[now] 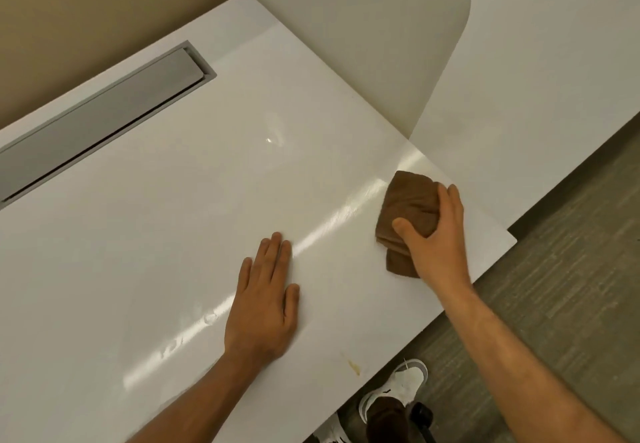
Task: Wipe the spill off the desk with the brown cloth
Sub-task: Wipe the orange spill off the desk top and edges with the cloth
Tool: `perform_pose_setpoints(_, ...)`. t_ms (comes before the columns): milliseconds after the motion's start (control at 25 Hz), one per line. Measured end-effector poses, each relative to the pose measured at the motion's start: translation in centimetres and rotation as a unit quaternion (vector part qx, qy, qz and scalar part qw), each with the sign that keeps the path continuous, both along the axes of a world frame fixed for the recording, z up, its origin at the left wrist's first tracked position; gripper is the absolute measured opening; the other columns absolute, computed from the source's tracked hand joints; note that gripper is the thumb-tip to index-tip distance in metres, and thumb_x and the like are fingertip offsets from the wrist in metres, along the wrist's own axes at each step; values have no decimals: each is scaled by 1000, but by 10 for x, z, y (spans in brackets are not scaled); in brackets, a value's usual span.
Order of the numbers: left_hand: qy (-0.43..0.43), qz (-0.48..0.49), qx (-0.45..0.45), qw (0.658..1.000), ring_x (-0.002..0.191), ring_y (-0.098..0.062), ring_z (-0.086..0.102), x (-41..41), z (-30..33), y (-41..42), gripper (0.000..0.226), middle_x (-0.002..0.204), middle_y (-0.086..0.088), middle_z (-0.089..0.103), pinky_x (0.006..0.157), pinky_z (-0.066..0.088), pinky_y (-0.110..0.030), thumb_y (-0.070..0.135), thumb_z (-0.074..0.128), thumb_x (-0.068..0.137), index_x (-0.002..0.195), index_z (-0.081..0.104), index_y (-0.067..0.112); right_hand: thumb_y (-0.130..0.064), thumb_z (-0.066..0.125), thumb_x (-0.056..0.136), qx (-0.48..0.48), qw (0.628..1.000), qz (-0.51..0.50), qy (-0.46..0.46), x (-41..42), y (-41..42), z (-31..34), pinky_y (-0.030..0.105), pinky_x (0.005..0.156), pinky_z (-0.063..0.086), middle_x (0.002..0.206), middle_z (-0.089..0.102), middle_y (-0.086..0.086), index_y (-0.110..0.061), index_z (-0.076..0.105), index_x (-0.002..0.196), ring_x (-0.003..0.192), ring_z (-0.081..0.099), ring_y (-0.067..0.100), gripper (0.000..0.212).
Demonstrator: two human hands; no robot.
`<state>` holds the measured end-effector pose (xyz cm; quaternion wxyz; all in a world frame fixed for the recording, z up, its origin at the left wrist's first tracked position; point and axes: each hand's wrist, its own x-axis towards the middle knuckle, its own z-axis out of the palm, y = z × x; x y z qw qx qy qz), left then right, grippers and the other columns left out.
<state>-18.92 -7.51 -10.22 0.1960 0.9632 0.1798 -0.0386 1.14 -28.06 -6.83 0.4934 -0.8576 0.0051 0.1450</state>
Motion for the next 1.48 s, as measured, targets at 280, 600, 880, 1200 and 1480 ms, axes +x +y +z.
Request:
perform_pose_setpoints(280, 5, -3, 1, 1000, 162, -13, -3, 1, 0, 0, 65, 176, 4, 1, 129, 4, -40, 35, 26, 106, 167, 10, 19, -70, 73, 71, -122, 987, 17, -102, 43, 92, -24, 43, 123, 30, 167, 28, 3, -18, 28, 158, 150, 32, 25, 111)
perform_pose_setpoints(600, 8, 1, -7, 1000, 162, -12, -5, 1, -4, 2, 67, 176, 2, 0, 131, 4, -41, 36, 27, 106, 167, 7, 15, -31, 82, 73, -52, 921, 365, -127, 68, 190, -21, 43, 114, 41, 151, 51, 0, -19, 49, 149, 133, 53, 21, 83)
perform_pose_setpoints(880, -19, 42, -38, 998, 162, -21, -4, 2, 1, -1, 72, 175, -12, 3, 131, 0, -37, 38, 27, 105, 165, 7, 5, -16, 80, 73, -19, 873, 473, -117, 11, 126, -26, 21, 114, 29, 154, 52, -5, -22, 54, 147, 143, 45, 17, 78)
perform_pose_setpoints(1200, 14, 18, -11, 1000, 162, -24, -8, 1, -1, -1, 74, 175, -9, -4, 131, -5, -41, 34, 18, 99, 166, 3, 8, -34, 72, 76, -35, 942, 301, -143, -71, 11, -36, 37, 120, 35, 157, 45, -14, -28, 52, 149, 147, 36, 4, 75)
perform_pose_setpoints(1480, 30, 12, -15, 999, 161, -23, -16, 1, 0, -1, 70, 174, -8, -13, 131, -7, -42, 32, 20, 104, 164, -6, 10, -49, 66, 77, -84, 934, 310, -158, -162, -2, -43, 41, 121, 34, 156, 48, -8, -27, 48, 151, 146, 41, 14, 79)
